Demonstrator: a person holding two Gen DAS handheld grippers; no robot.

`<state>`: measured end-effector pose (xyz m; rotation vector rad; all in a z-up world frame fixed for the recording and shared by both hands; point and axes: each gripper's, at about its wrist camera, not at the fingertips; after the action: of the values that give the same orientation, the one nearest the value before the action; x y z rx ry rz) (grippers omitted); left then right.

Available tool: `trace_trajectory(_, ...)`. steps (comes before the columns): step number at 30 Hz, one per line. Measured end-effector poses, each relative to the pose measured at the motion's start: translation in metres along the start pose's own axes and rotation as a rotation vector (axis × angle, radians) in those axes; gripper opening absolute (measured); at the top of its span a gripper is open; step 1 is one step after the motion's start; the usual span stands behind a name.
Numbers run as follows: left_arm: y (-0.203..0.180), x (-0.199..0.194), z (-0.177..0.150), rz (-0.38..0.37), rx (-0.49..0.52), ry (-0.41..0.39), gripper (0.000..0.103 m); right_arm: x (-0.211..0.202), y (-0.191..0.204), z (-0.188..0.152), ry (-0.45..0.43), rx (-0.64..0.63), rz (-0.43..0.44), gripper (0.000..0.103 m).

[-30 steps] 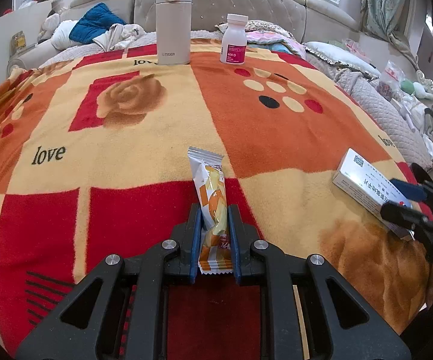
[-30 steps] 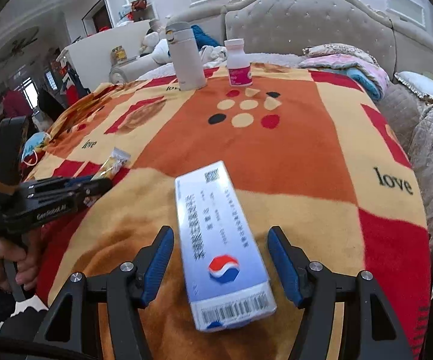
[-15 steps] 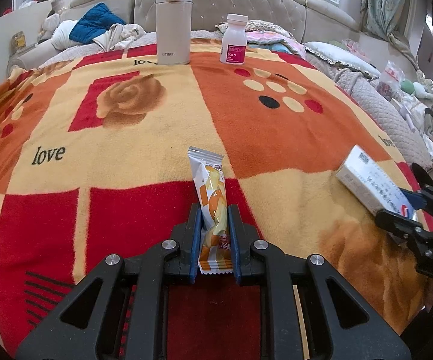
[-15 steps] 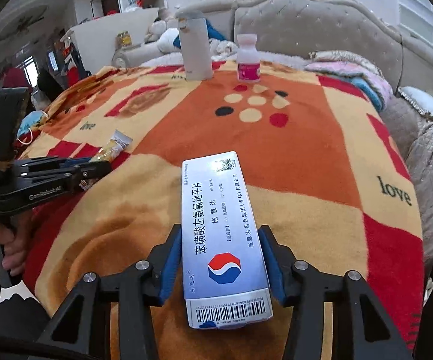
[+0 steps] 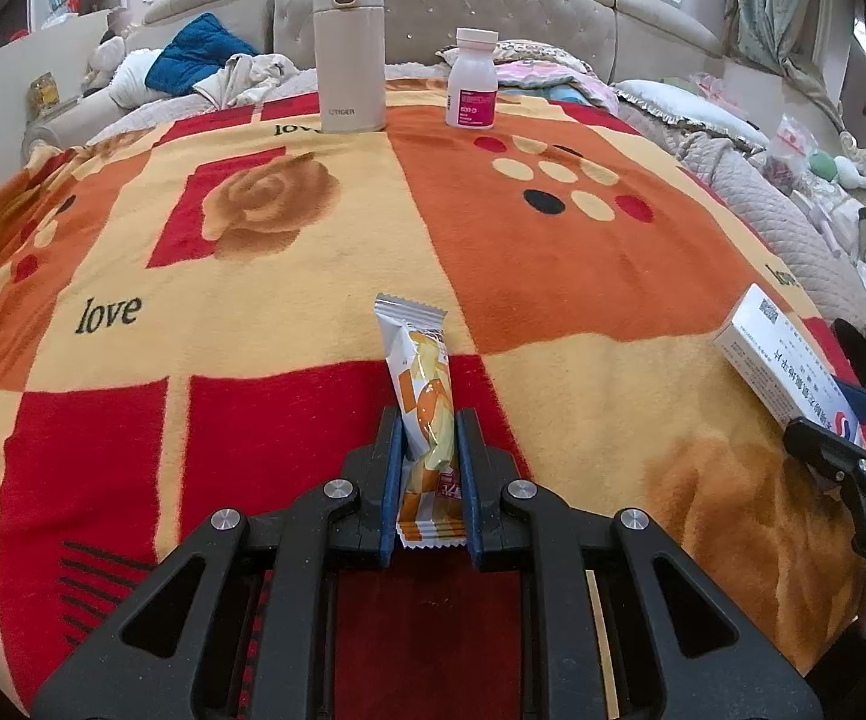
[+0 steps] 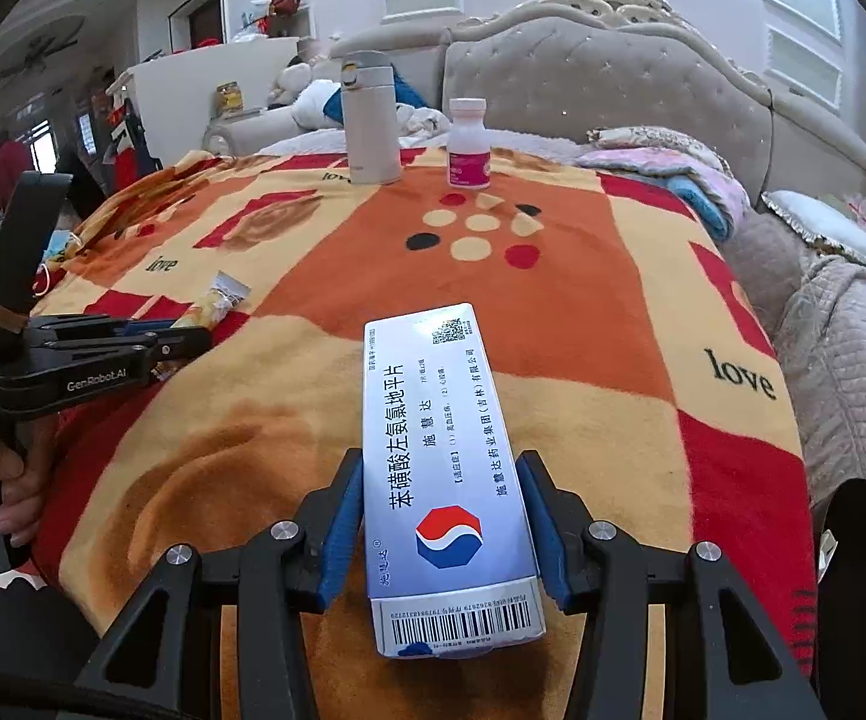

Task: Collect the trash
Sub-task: 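Lift the snack wrapper with the left tool while the right tool lifts the medicine box, then carry the wrapper and medicine box over the black bin and open both tools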

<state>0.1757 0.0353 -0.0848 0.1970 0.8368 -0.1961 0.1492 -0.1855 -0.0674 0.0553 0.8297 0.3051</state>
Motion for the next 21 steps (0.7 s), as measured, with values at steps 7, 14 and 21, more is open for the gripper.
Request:
trace_trajectory(7,0.000,-0.001,0.000,0.007,-0.001,0.000,0.015,0.001,0.002,-0.001,-0.005,-0.006,-0.010,0.048)
trace_trajectory(14,-0.001,0.000,0.000,0.017,0.006,0.003,0.015,-0.006,0.000,-0.002,-0.035,0.002,0.008,0.048)
trace_trajectory(21,-0.013,-0.003,0.010,0.063,0.053,0.027,0.015,-0.032,-0.026,0.003,-0.114,0.086,-0.053,0.048)
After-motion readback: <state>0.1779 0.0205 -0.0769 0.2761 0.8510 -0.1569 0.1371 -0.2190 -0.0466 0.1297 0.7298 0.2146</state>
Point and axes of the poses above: each gripper's, at about its wrist camera, not at the fingertips, and x roughly the way its jaws point, y to its left, z to its top, and after that the axes turned 13 degrees about x, right-handed
